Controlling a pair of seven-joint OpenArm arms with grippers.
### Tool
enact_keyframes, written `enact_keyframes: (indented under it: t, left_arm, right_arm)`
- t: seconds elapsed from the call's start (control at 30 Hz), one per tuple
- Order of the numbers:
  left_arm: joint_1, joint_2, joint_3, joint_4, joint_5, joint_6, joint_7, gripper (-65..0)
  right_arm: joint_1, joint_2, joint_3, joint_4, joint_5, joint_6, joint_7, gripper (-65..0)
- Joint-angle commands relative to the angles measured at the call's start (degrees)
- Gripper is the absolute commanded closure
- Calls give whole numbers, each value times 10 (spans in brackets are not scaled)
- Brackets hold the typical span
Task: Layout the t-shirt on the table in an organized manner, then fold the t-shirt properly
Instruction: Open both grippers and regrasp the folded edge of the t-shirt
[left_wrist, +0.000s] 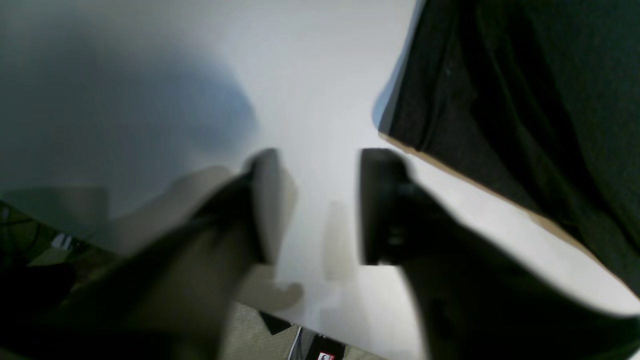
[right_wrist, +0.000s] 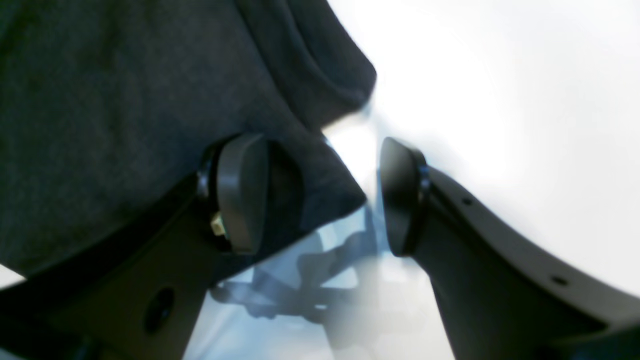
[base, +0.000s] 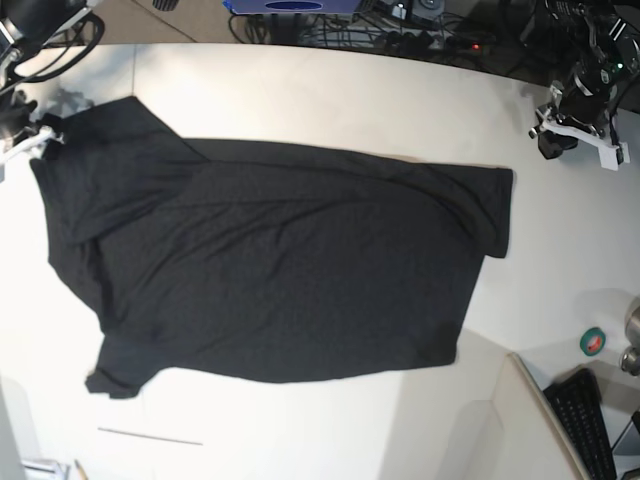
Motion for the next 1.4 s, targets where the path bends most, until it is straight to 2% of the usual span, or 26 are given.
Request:
enact_keyframes:
  t: [0.0,0.07,0.1,0.23,0.37,0.4,0.5,0.53,0.6,0.7,0.87,1.13,1.33,1.37]
  left_arm:
    - [1,-7,-3,10,-7,-4,-11,-120]
    - [1,-7,1,10,-7,-4,-11,-15]
    - [1,-7,1,10,-7,-4,-11,0]
    - [1,-7,2,10,-7,-4,-11,0]
    - [1,-7,0,10,-6,-3,-11,0]
    - [1,-7,0,10,-6,-3,-10,0]
    - [2,-7,-1,10,-6,-3,-10,0]
    - [2,-7,-1,10,-1,-3,-10,0]
    - [5,-7,2,12,28,-3,-10,0]
    - [2,-2,3,15,78,-3,-10,0]
    - [-5,4,3,11,90,-3,-10,0]
    - [-5,5,3,12,91,-3,-10,0]
    - [-5,5,16,15,92,-3,-10,0]
    - [-4,3,28,16,92,-3,-10,0]
  right_arm:
    - [-4,9,1,9,4,1,8,-341]
    - [-5,10,1,3,4,1,8,-341]
    - [-5,10,1,-2,4,1,8,-341]
    - [-8,6,-3,-2,4,1,7,-338]
    - [-21,6,-56,-11,5,1,9,-317]
    - [-21,6,-58,-11,5,1,7,-275]
    - [-22,-7,-55,8,5,1,7,-36]
    - [-24,-14,-55,26,5,1,5,0]
    - [-26,-26,-56,69,3,1,-20,0]
    - [-21,-31,-60,139,3,1,-107,0]
    - [27,-28,-60,184,2,1,-187,0]
    - [75,-28,-61,188,2,1,-238,0]
    - [170,-25,-62,147,1,1,-246,0]
    - [187,-16,-62,130,1,0,-246,0]
